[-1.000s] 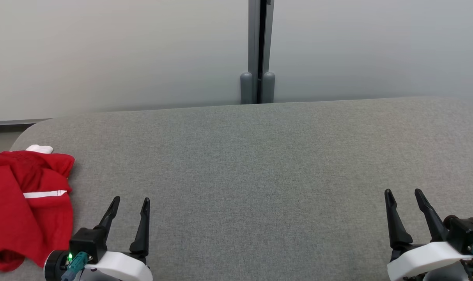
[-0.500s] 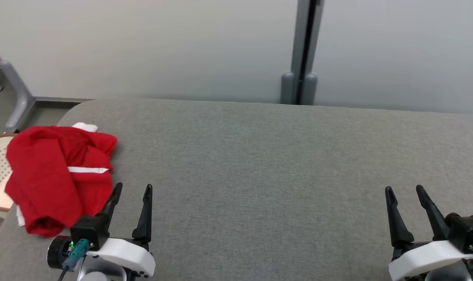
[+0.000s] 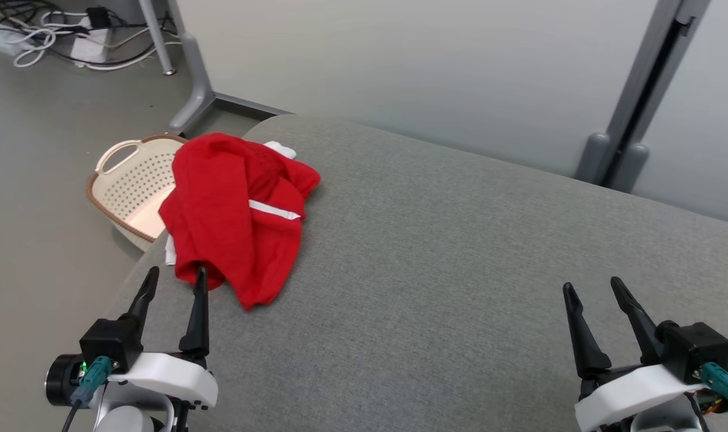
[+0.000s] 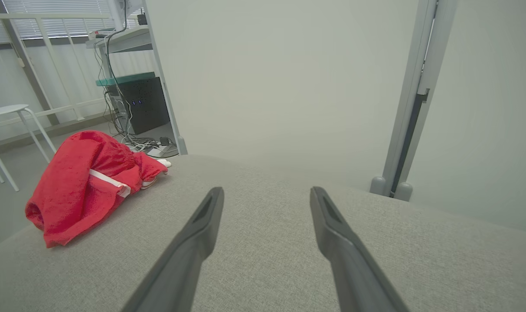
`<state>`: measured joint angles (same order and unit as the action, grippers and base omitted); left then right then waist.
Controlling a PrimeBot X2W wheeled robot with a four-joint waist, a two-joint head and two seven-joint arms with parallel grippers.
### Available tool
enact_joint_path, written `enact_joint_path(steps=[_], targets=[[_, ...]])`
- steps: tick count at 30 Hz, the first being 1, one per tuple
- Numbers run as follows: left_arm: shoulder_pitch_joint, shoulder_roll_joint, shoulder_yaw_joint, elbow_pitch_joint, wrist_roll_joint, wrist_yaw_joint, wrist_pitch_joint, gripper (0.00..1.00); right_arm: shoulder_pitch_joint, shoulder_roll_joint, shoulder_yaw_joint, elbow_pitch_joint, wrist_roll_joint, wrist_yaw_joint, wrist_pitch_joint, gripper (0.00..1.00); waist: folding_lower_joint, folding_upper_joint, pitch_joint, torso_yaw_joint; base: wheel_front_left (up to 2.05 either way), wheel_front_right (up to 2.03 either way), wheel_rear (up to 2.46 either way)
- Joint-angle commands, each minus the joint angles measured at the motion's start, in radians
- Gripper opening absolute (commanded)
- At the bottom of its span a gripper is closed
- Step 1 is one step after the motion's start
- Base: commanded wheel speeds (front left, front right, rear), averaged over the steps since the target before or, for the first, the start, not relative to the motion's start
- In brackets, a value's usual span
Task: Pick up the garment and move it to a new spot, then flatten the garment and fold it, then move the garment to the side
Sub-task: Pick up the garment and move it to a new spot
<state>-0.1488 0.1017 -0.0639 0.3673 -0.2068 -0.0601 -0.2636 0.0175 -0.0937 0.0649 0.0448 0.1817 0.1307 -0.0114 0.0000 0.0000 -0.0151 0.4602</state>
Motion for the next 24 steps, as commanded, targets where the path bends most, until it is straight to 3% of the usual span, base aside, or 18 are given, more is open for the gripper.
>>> enact_joint_path(steps=[1,16,24], targets=[[-0.002,0.004,0.008,-0.002,-0.004,0.009,-0.001,1.0,-0.009,-0.002,0.005,-0.007,-0.006,0.0,0.005,1.0,0.0,0.0,0.005,0.051,0.0,0.0,0.0],[0.001,-0.003,0.04,-0.006,-0.011,0.018,-0.001,1.0,-0.06,-0.027,0.039,0.011,0.01,0.0,0.011,1.0,0.0,0.0,0.031,0.067,0.0,0.0,0.0],[-0.1,-0.017,0.011,0.102,-0.026,-0.003,0.005,1.0,-0.059,-0.033,0.017,-0.007,0.009,0.0,0.025,1.0,0.0,0.0,0.06,0.07,0.0,0.0,0.0]])
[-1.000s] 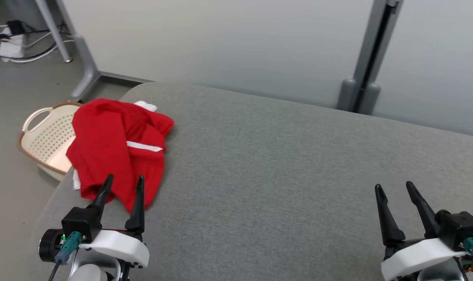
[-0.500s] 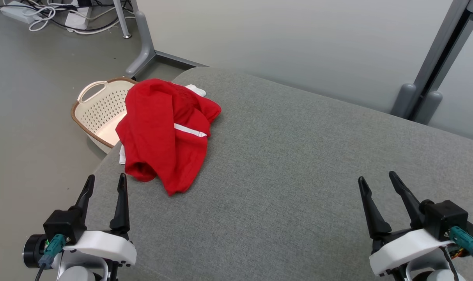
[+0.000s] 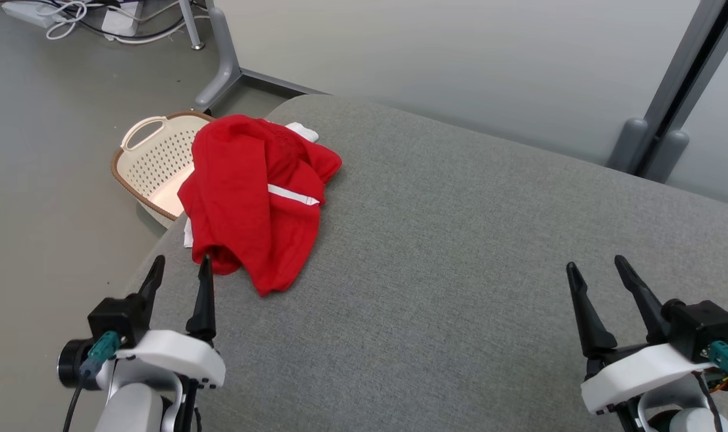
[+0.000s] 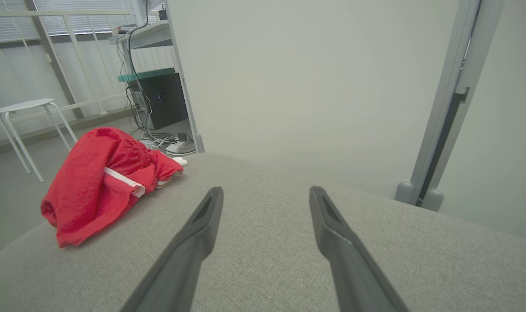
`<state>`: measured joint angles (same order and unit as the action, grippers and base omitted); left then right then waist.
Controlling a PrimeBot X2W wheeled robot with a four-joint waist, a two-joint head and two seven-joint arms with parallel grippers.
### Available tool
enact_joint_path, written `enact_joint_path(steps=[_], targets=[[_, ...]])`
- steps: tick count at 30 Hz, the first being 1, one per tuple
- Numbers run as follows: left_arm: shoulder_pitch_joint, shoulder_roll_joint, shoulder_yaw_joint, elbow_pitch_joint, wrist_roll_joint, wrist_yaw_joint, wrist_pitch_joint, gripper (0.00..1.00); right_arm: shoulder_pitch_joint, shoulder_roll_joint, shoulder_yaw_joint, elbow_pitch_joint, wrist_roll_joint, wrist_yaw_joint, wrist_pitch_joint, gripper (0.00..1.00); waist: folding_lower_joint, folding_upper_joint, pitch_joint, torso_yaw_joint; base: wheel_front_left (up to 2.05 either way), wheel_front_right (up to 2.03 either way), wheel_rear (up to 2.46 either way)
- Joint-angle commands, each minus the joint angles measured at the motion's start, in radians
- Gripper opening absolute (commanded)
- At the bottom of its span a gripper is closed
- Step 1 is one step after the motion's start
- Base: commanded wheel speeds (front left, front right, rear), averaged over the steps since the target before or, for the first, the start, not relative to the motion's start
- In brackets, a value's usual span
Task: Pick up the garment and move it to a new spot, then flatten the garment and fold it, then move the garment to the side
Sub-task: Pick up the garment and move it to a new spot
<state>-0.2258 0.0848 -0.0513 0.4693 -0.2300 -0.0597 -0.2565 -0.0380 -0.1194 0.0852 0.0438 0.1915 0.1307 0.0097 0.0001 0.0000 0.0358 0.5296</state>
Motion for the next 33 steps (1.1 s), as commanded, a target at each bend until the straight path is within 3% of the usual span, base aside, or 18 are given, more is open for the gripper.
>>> enact_joint_path(steps=[1,12,20,21,22,23,29,33], targets=[[-0.044,-0.003,-0.006,0.024,-0.008,-0.008,0.002,1.0,-0.006,-0.008,-0.006,-0.014,-0.004,0.0,0.009,1.0,-0.0001,0.0,0.021,-0.002,0.0,0.0,0.0],[-0.337,-0.004,0.039,0.453,-0.118,-0.029,0.03,1.0,-0.125,-0.059,0.019,-0.118,-0.02,0.0,0.083,1.0,-0.0001,0.0,0.232,-0.137,0.0,0.0,0.0],[-0.449,0.011,0.083,0.694,-0.192,-0.049,0.067,1.0,-0.171,-0.066,0.022,-0.119,-0.009,0.0,0.083,1.0,-0.0001,0.0,0.293,-0.193,0.0,0.0,0.0],[-0.458,0.013,0.085,0.715,-0.2,-0.053,0.071,0.88,-0.171,-0.064,0.019,-0.115,-0.007,0.0,0.079,1.0,-0.0001,0.0,0.293,-0.196,0.0,0.0,0.0],[-0.467,0.019,0.085,0.73,-0.201,-0.053,0.067,0.38,-0.17,-0.062,0.017,-0.113,-0.005,0.0,0.076,1.0,-0.0001,0.0,0.294,-0.198,0.0,0.0,0.0],[-0.474,0.027,0.084,0.738,-0.201,-0.054,0.057,0.0,-0.171,-0.06,0.014,-0.111,-0.005,0.0,0.071,1.0,-0.0001,0.0,0.295,-0.201,0.0,0.0,0.0],[-0.467,0.063,0.079,0.704,-0.173,-0.027,-0.006,0.0,-0.16,-0.048,0.005,-0.092,0.0,0.0,0.048,1.0,-0.0001,0.0,0.267,-0.204,0.0,0.0,0.0],[-0.406,0.084,0.11,0.532,-0.141,0.007,-0.009,0.0,-0.143,-0.037,-0.005,-0.079,0.004,0.0,0.032,1.0,-0.0001,0.0,0.225,-0.201,0.0,0.0,0.0]])
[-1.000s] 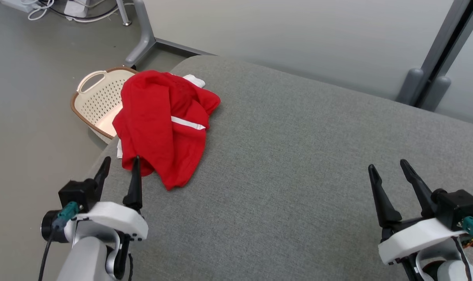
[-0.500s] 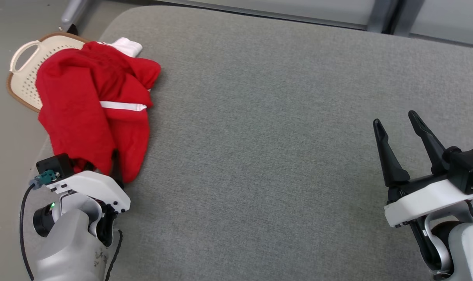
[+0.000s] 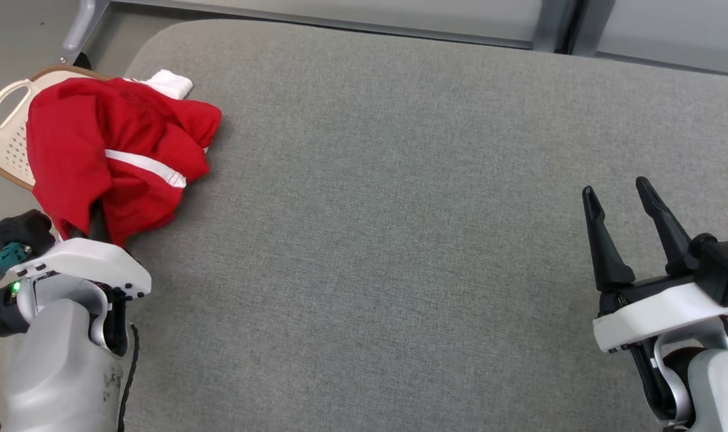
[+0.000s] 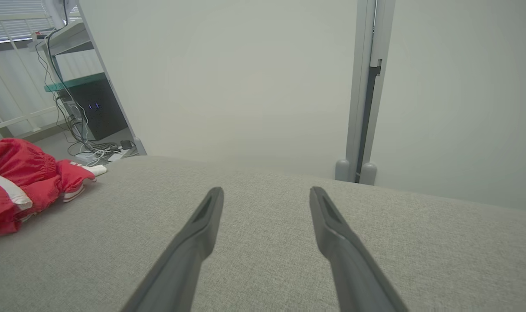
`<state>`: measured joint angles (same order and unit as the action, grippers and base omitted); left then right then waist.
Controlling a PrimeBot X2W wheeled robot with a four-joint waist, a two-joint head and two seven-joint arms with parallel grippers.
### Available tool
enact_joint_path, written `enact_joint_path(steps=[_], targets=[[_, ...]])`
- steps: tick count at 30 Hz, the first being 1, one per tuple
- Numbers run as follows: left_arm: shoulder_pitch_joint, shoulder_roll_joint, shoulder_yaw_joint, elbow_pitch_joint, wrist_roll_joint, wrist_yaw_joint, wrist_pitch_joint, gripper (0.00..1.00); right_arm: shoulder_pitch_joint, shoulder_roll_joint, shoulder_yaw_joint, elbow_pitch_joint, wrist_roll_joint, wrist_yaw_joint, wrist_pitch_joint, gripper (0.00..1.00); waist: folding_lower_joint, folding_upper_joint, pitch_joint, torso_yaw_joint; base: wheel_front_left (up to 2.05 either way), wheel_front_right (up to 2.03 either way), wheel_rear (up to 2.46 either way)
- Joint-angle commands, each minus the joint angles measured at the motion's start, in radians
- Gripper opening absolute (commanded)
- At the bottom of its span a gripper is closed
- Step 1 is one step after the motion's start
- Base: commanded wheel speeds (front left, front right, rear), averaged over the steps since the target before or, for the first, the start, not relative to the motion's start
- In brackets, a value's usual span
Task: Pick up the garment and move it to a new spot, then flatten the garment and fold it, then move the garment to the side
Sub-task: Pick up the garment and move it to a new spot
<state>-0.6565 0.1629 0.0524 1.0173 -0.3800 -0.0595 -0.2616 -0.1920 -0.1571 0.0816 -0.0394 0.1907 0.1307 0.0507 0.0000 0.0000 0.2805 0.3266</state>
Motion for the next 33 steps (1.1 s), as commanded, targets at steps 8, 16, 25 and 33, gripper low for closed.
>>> enact_joint_path(steps=[8,16,25,33], targets=[[0.233,-0.01,0.048,-0.407,0.096,0.045,-0.004,0.0,0.065,0.029,-0.015,0.033,0.017,0.0,-0.045,1.0,0.0,0.0,-0.138,-0.02,0.0,0.0,0.0],[0.464,-0.04,-0.014,-0.761,0.156,0.066,0.038,0.0,0.129,0.056,-0.009,0.041,0.028,0.0,-0.052,1.0,0.0,0.0,-0.224,-0.099,0.0,0.0,0.0],[0.534,-0.085,-0.216,-1.049,0.182,0.02,0.201,0.0,0.113,0.068,-0.002,0.012,0.025,0.0,-0.041,1.0,0.0,0.0,-0.175,-0.279,0.0,0.0,0.0],[0.393,-0.102,-0.402,-1.032,0.189,-0.028,0.237,0.0,0.07,0.08,0.0,0.02,0.037,0.0,-0.067,1.0,0.0,0.0,-0.08,-0.47,0.0,0.0,0.0]])
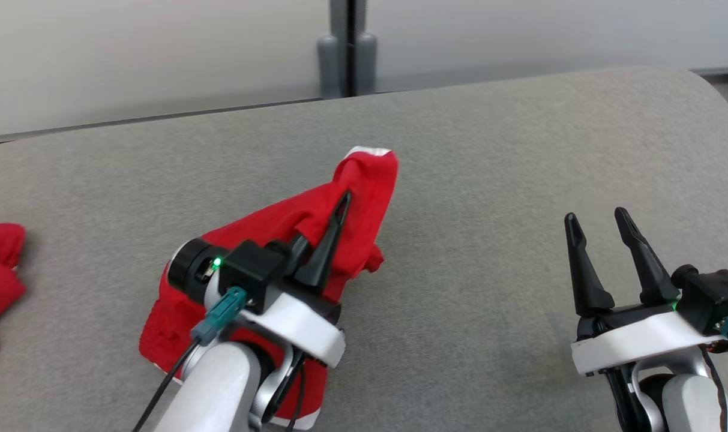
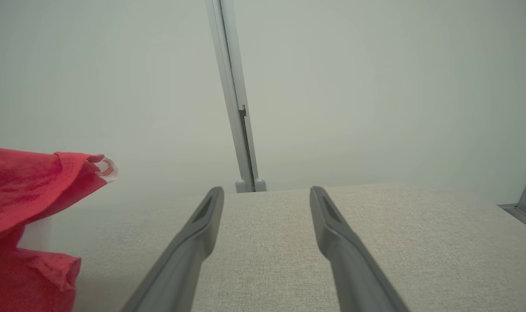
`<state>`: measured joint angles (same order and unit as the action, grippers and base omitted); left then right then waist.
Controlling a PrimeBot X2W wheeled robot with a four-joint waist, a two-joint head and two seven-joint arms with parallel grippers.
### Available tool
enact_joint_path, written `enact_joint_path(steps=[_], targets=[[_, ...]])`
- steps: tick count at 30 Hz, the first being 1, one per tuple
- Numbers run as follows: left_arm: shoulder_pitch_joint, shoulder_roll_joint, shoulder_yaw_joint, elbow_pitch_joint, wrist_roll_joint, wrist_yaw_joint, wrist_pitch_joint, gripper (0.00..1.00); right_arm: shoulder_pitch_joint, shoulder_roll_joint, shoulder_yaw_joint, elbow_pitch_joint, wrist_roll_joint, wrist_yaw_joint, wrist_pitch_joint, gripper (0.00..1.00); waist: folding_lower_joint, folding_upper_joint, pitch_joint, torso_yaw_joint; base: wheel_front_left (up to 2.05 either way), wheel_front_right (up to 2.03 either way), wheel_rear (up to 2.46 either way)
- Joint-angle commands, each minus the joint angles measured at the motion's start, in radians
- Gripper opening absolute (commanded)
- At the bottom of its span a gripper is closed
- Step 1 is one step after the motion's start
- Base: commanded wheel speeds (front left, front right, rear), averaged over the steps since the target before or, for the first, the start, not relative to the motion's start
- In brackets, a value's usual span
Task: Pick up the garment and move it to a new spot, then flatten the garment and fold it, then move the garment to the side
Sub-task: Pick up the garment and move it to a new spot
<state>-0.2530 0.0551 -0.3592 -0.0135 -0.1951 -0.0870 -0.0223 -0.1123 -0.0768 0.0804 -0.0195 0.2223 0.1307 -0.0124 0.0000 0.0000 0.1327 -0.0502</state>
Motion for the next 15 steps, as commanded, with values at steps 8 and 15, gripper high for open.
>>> enact_joint_path(steps=[8,15], targets=[[-0.234,0.0,-0.162,0.125,0.003,-0.016,0.003,0.0,-0.044,0.019,-0.011,0.052,0.031,0.0,-0.068,1.0,0.0,0.0,0.192,-0.271,0.0,0.0,0.0],[-0.28,-0.002,-0.248,0.315,-0.027,-0.03,0.015,1.0,-0.063,0.024,-0.001,0.093,0.043,0.0,-0.108,1.0,0.0,0.0,0.227,-0.285,0.0,0.0,0.0]])
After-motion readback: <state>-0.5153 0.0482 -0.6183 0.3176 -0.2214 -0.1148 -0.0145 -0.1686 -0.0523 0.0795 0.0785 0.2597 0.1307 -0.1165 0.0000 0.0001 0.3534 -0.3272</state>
